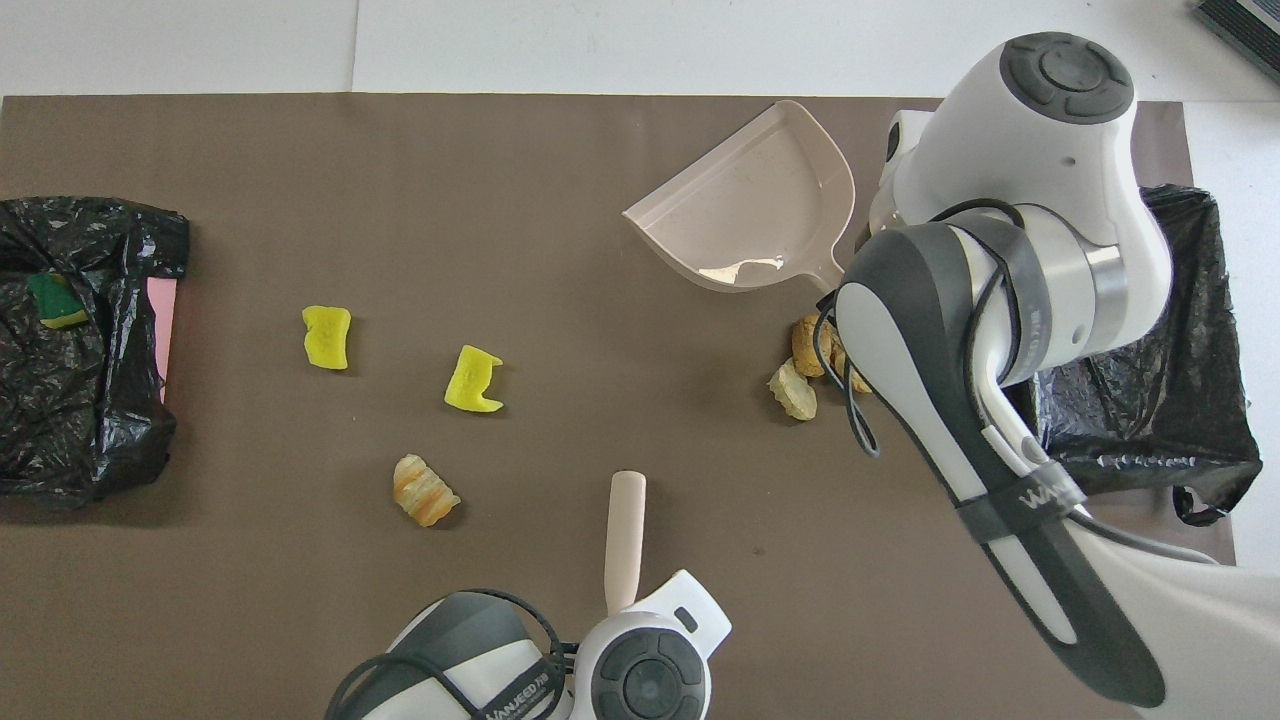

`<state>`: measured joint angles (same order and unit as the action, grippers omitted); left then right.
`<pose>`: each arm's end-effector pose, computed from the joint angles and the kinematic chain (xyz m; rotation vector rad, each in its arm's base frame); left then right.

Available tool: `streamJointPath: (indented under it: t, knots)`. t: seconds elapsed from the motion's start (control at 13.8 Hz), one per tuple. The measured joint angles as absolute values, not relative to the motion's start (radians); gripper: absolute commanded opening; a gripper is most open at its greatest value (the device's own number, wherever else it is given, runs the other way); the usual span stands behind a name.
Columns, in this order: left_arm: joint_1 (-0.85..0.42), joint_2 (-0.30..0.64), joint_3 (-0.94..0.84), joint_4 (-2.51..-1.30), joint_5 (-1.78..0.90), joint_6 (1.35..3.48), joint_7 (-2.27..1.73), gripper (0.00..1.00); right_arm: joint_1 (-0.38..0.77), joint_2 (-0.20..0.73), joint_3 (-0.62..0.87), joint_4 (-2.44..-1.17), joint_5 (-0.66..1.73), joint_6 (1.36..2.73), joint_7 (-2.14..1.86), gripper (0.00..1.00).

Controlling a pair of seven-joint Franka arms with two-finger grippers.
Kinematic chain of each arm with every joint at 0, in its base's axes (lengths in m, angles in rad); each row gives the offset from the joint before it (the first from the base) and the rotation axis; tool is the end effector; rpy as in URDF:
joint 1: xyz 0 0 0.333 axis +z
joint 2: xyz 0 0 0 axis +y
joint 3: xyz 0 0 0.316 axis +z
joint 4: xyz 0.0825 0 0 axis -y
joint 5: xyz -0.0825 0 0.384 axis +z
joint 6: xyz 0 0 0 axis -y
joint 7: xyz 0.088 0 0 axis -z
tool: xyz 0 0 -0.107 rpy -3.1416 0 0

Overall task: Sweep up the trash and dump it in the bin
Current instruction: 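Lift the brush with the left gripper while the right gripper drags the dustpan, then lower the dustpan with the right gripper while the left gripper lowers the brush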

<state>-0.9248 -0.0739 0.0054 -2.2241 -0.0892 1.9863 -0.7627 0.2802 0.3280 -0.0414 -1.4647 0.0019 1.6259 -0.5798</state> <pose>0.2957 -0.3970 0.3933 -3.0564 0.1744 0.2578 0.6226 0.1553 0.4816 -2.8563 -1.2405 0.2592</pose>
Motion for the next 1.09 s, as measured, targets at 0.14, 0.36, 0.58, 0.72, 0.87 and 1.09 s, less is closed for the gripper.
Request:
streamJointPath:
  t: [0.14, 0.36, 0.58, 0.72, 0.87, 1.09]
  knots:
    - [-0.827, -0.084, 0.006, -2.199, -0.067, 1.968, -0.719, 0.0, 0.276, 0.309, -0.041, -1.509, -0.055, 1.619, -0.762, 0.0]
    - [-0.663, -0.125, 0.01, -2.174, -0.029, 1.934, -0.637, 0.0, 0.274, 0.265, -0.04, -1.609, -0.128, 1.631, -0.929, 0.0]
    - [-0.552, -0.136, 0.011, -2.174, 0.048, 1.926, -0.592, 0.0, 0.294, 0.194, -0.034, -1.738, -0.14, 1.686, -0.996, 0.0]
    - [-0.466, -0.131, 0.01, -2.176, 0.056, 1.927, -0.525, 0.0, 0.33, 0.137, -0.029, -1.856, -0.14, 1.786, -1.01, 0.0]
    - [-0.356, -0.125, 0.01, -2.178, 0.058, 1.934, -0.443, 0.0, 0.41, 0.1, -0.026, -1.937, -0.141, 1.825, -0.964, 0.0]
    - [-0.202, -0.103, 0.012, -2.18, 0.059, 1.963, -0.311, 0.0, 0.507, 0.091, -0.022, -1.981, -0.142, 1.846, -0.87, 0.0]
